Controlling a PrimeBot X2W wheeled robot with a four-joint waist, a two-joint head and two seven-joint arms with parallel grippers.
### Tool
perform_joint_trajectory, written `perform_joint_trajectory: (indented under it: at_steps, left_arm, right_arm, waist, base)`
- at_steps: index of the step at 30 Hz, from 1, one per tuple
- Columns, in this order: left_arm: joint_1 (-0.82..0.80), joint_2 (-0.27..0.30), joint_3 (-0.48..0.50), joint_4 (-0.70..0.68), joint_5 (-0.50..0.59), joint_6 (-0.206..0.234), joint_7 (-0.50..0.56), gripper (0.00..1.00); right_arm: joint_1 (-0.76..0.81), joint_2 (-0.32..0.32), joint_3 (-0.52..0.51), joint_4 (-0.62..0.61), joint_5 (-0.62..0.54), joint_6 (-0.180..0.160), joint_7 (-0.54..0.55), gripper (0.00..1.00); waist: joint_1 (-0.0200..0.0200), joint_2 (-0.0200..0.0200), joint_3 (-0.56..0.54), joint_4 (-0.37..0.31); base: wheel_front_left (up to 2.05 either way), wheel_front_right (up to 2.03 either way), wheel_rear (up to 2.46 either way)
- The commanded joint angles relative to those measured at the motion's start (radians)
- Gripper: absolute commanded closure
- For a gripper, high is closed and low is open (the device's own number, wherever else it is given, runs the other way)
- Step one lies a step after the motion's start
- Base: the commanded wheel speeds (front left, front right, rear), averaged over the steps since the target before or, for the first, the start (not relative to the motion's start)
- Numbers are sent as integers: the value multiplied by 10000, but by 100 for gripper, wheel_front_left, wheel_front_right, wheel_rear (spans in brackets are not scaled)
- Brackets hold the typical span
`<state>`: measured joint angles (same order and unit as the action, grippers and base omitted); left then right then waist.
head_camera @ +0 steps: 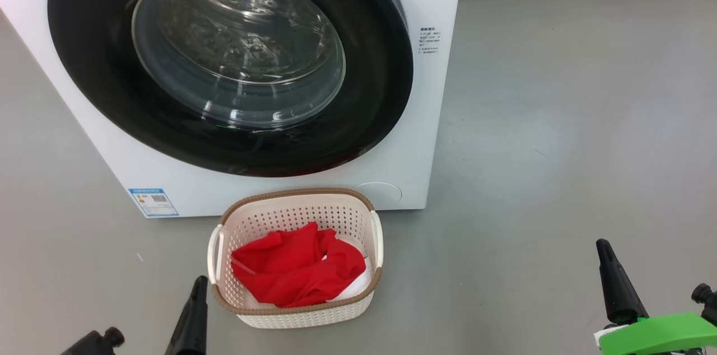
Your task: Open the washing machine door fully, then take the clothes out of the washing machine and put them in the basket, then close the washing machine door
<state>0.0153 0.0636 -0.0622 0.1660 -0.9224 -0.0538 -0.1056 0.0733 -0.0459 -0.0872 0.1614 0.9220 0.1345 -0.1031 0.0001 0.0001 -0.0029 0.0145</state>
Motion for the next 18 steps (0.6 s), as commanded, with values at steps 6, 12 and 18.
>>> perform_joint_trajectory:
  at_steps: [6,12,18]
  left_arm:
    - [-525,192,324,-105,-920,-153,181,100]
    - [-603,220,393,-13,-1628,-215,328,100]
    - [-681,248,464,80,-2339,-277,476,100]
  right_arm:
    - [-616,-218,119,-104,888,-20,203,100]
    - [-749,-252,149,0,1589,-22,356,100]
    - [-882,-286,179,104,2292,-24,510,100]
  waist:
    - [-1,-1,3,-14]
    - [-1,-1,5,-28]
    - [-1,-1,8,-42]
  base:
    - [0,0,0]
    - [0,0,0]
    - [0,0,0]
